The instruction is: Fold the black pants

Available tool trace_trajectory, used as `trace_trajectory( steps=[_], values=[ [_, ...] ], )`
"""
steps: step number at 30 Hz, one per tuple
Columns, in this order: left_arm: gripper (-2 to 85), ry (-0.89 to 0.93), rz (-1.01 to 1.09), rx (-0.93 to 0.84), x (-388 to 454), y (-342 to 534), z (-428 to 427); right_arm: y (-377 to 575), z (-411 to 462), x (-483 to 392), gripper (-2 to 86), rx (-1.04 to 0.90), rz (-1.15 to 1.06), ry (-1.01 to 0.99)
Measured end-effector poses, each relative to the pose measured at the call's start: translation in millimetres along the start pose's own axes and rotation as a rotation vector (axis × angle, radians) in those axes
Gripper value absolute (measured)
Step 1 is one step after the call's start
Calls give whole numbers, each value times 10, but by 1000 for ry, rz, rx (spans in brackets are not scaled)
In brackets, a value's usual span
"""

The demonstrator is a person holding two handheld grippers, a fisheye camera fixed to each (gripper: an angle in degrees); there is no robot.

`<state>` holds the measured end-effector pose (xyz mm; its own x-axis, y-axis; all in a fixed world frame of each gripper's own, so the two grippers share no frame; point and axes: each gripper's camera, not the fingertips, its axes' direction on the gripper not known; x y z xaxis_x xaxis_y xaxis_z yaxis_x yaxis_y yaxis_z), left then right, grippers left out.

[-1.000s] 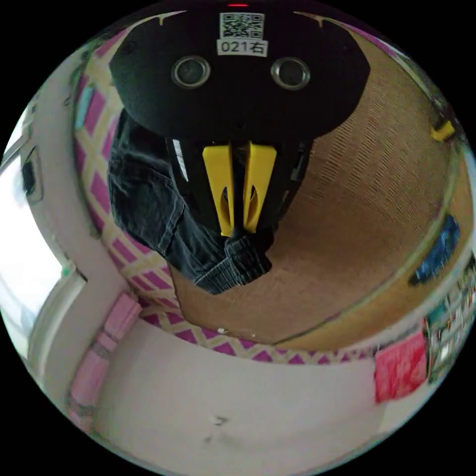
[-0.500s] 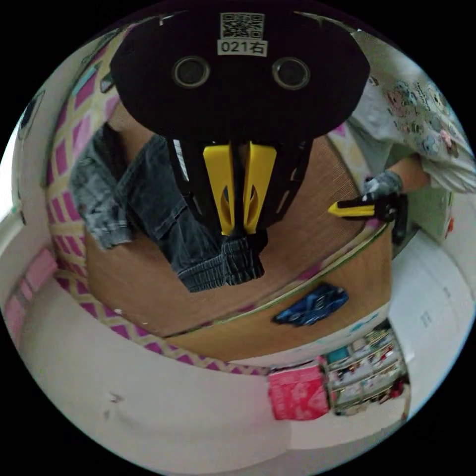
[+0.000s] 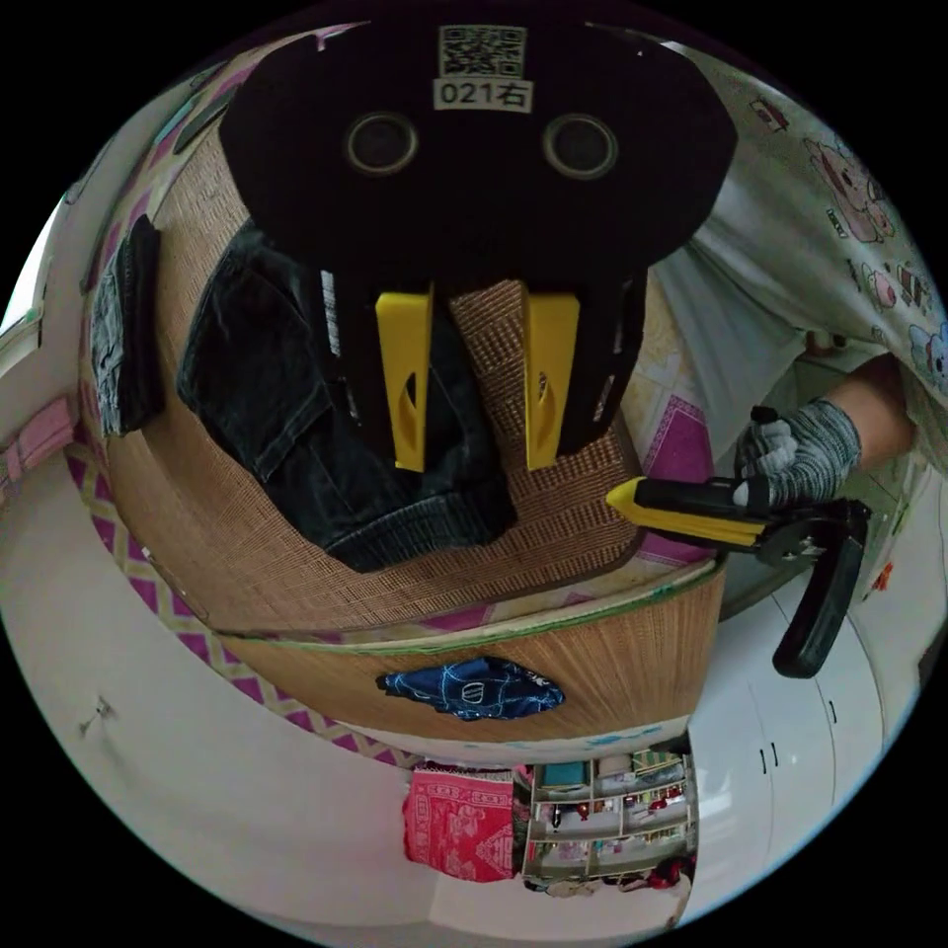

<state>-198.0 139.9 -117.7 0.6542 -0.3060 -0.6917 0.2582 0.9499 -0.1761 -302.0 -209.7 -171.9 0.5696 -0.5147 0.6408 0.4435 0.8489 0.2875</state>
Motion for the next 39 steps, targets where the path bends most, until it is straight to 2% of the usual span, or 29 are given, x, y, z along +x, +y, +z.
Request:
trace_trajectory(
  steps=[3, 7, 9, 12, 14, 16, 19, 24, 27, 30, 32, 35, 39],
  values=[
    [-10, 18, -4, -11, 14, 48, 70, 16, 109, -39, 138, -7, -12, 28],
    [-10, 25, -7, -7, 43, 113, 98, 81, 410, -43, 137, -37, -45, 224],
    [-10, 18, -9, -3, 54, 169, 90, 175, 371, 92, 128, -18, 0, 189],
    [-10, 13, -16, -2, 49, 234, 85, 466, -86, 777, 78, 135, 272, -44],
    [-10, 26, -27, -4, 47, 252, 106, 912, -516, 1565, 61, 298, 503, -272],
    [-10, 42, -31, -4, 68, 254, 141, 1370, -862, 2150, 55, 422, 649, -357],
    [-10, 58, -16, -13, 168, 237, 232, 2294, -1493, 2961, 51, 593, 834, -347],
    [-10, 71, 33, -27, 446, 202, 439, 3926, -2422, 3796, 51, 766, 1068, -107],
    [-9, 89, 57, -38, 619, 145, 596, 4816, -2540, 4186, 51, 713, 1222, 8],
    [-9, 110, 85, -39, 820, 65, 739, 5589, -2106, 4542, 52, 594, 1415, -43],
    [-9, 107, 109, -43, 956, 19, 815, 6067, -1657, 4663, 52, 449, 1590, -108],
    [-8, 107, 149, -60, 1173, -38, 913, 6330, -1580, 4643, 55, 516, 1572, -160],
    [0, 118, 294, -61, 1611, -111, 1073, 6362, -1669, 4599, 89, 444, 1553, -112]
  ],
)
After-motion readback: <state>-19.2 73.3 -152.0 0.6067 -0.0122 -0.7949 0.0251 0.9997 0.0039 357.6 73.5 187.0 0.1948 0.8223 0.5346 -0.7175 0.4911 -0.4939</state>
